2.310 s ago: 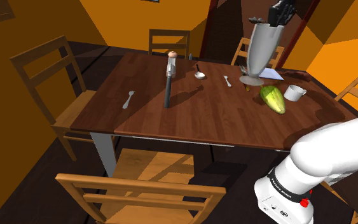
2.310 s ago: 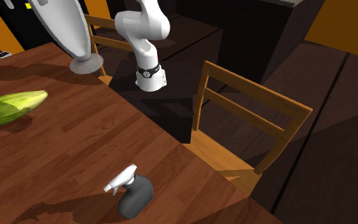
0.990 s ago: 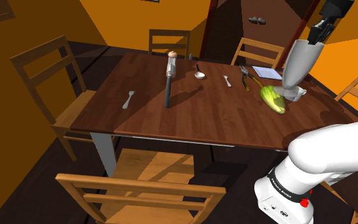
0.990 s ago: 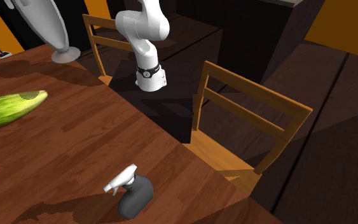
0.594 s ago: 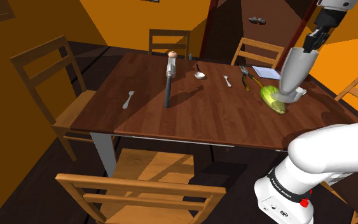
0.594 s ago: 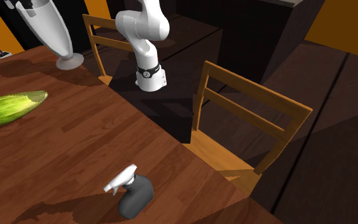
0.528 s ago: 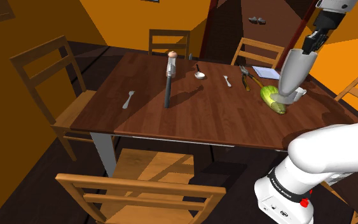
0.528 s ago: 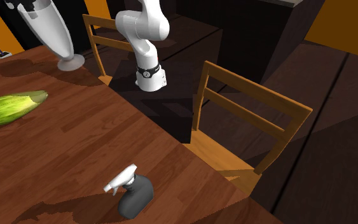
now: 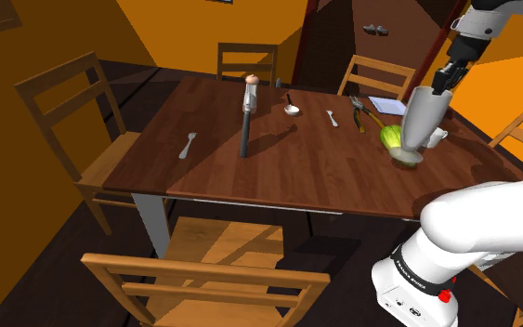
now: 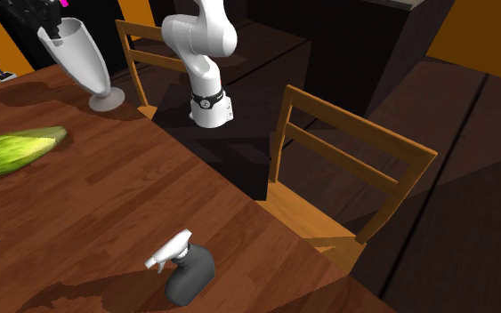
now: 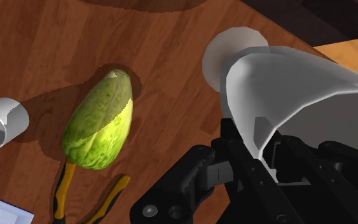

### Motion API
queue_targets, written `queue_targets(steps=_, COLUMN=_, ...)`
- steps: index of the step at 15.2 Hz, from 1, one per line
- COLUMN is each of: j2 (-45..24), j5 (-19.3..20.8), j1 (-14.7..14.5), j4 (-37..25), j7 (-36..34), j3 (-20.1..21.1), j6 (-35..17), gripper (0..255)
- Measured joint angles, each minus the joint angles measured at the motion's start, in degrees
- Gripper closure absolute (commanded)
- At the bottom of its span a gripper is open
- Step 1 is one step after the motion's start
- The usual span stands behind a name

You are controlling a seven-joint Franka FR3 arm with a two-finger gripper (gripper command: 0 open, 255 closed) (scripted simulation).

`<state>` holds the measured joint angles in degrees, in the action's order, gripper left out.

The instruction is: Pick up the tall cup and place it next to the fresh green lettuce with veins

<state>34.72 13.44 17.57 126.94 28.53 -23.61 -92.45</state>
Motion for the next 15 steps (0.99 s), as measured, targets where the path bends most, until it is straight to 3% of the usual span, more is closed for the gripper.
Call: queue_targets(steps=15, j2=0.3, j5=1.7, j1=0.7, j4=11.6, j7=-0.7, j3=-2.0, j6=-11.3, gripper=255)
